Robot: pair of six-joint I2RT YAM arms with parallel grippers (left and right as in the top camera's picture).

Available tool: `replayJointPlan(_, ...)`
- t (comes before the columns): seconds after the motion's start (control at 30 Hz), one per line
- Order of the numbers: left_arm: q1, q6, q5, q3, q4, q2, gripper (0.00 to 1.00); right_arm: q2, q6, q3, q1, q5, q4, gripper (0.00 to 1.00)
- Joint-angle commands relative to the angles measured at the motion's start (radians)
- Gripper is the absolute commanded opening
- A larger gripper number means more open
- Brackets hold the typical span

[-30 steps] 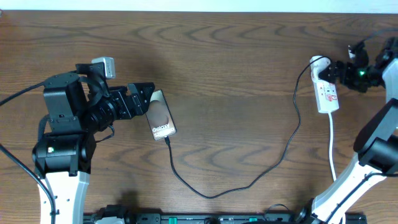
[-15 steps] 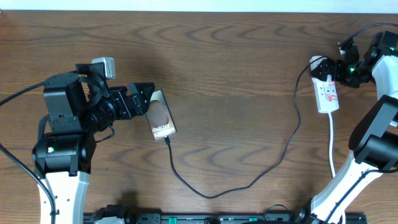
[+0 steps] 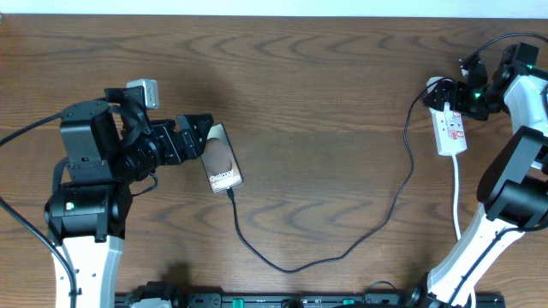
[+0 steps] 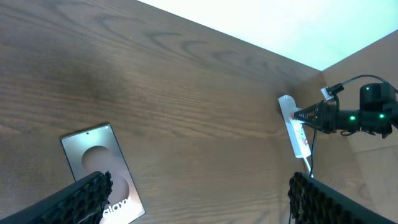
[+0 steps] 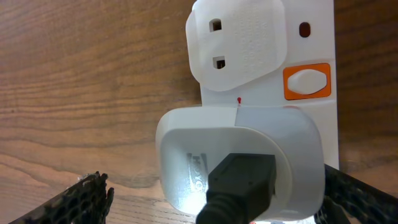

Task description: Plug charger to phone and switch on socket

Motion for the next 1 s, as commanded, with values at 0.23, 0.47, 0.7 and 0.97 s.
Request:
replayJointPlan(0.23,-0.001,0.01,0.013,-0.004,0.001,-0.002,0.93,0.024,0.043,0.037,0.016,0.081,-0.035,0.97)
replayJointPlan(0.47,-0.002,0.01,0.013,-0.004,0.0,-0.002,0.93,-0.019,0.043,0.058,-0.004,0.086,-0.056,0.99)
replayJointPlan(0.7,-0.002,0.01,0.013,-0.004,0.0,-0.002,0.93,-0.018,0.042,0.055,0.002,0.03,-0.05,0.99)
replayJointPlan(0.97,-0.001,0.01,0.013,-0.004,0.0,-0.002,0.93,-0.018,0.079,0.047,0.002,-0.039,-0.053,0.99)
